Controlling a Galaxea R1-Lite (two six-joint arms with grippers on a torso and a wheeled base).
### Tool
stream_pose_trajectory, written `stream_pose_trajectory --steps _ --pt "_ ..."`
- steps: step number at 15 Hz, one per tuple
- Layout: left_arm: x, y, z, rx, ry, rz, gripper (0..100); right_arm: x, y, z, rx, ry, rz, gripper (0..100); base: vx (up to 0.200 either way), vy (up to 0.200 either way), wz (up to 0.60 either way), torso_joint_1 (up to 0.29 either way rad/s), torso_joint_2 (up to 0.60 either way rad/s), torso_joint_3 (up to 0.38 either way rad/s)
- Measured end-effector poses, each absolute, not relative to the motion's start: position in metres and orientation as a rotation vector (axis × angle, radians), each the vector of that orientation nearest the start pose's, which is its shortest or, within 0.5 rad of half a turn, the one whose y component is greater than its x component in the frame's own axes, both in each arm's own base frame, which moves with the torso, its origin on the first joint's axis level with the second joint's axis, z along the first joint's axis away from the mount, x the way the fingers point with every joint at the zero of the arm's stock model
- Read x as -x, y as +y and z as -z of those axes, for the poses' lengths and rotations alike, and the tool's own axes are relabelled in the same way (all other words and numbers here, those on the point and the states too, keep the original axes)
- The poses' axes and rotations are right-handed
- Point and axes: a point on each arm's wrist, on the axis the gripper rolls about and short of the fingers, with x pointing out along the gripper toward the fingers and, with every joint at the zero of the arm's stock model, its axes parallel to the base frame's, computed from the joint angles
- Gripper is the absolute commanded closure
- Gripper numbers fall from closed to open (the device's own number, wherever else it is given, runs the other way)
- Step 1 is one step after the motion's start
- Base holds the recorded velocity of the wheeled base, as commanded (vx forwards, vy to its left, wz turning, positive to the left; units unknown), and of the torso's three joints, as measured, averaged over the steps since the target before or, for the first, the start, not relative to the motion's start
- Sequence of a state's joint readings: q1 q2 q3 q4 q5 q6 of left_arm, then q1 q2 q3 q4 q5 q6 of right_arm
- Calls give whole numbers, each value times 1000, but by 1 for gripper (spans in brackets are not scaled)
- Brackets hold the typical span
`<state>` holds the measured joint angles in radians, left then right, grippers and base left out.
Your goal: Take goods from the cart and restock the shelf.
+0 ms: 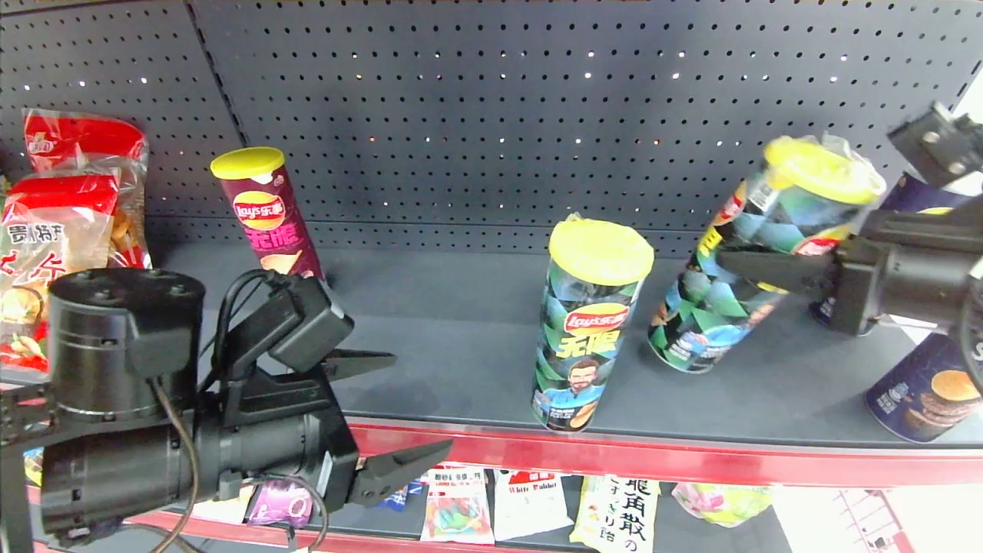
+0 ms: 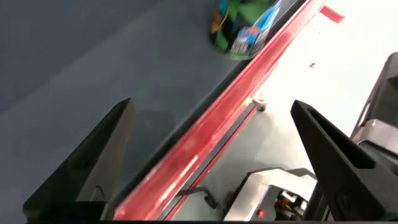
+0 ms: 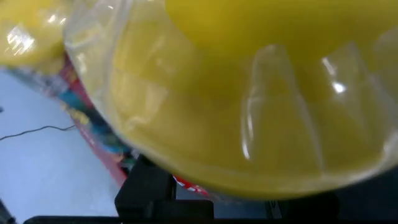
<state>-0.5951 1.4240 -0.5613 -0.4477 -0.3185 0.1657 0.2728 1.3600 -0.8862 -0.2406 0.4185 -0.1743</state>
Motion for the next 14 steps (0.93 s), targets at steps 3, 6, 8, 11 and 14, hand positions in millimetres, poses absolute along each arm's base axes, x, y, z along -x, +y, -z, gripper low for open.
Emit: stream_pose_trajectory --steps 3,6,8,11,14 --pt "-165 -114 -172 -205 338 905 0 -267 95 -269 155 146 -743 100 0 0 0 0 0 0" --pt "-157 -106 -172 -200 325 886 0 -300 116 -255 179 176 -780 100 0 0 0 0 0 0" --pt "-156 -104 -174 -182 323 871 0 -311 125 -242 186 212 -793 100 0 0 0 0 0 0" --pt "-155 -103 -176 -174 315 865 0 -323 134 -232 190 234 -806 100 0 0 0 0 0 0" --pt "-155 -103 -177 -174 314 865 0 -332 140 -231 191 229 -811 100 0 0 0 0 0 0"
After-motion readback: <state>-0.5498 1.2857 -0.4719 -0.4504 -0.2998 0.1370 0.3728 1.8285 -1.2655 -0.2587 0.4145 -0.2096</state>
